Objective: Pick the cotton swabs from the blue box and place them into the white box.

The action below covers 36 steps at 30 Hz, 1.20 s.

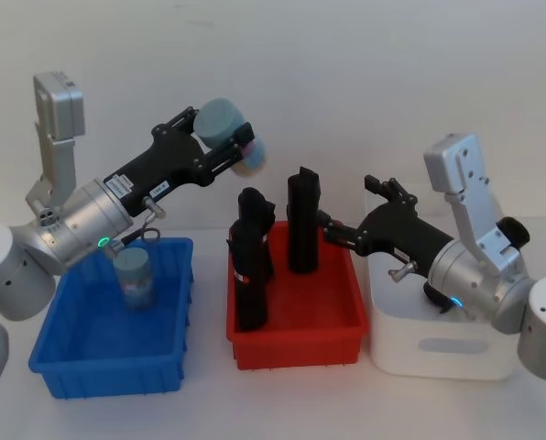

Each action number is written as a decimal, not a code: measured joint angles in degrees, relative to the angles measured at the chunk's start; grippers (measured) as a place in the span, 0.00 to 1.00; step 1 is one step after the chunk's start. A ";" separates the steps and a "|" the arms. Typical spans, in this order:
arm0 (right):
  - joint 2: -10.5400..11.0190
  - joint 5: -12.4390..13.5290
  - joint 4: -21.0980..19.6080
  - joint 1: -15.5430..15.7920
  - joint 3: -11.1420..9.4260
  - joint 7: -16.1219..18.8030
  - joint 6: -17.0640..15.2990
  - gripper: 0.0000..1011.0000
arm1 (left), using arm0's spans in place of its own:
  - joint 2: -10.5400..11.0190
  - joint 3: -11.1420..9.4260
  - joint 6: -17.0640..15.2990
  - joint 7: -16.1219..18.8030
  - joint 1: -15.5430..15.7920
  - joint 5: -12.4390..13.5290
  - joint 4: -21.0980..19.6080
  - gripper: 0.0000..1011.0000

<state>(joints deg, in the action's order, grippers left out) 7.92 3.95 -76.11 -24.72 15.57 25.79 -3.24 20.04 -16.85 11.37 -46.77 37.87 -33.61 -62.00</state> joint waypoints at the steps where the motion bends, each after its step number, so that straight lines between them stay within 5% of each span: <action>1: 0.00 -0.01 0.01 -0.01 0.04 0.17 0.18 0.99 | -0.49 -0.34 0.01 -0.60 0.66 0.00 1.04 0.66; 18: 0.24 -4.08 -0.79 0.22 1.37 2.34 5.60 0.99 | -3.89 -2.85 -0.16 -4.13 5.28 0.83 8.30 0.66; 36: 0.15 -8.55 -2.08 -0.30 2.68 3.04 8.37 0.99 | -4.88 -4.14 -0.98 -4.41 6.33 1.77 10.10 0.66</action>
<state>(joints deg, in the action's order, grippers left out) 8.07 -4.60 -78.18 -25.01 18.25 28.83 5.13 15.15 -20.99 10.39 -51.18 44.20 -31.84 -51.90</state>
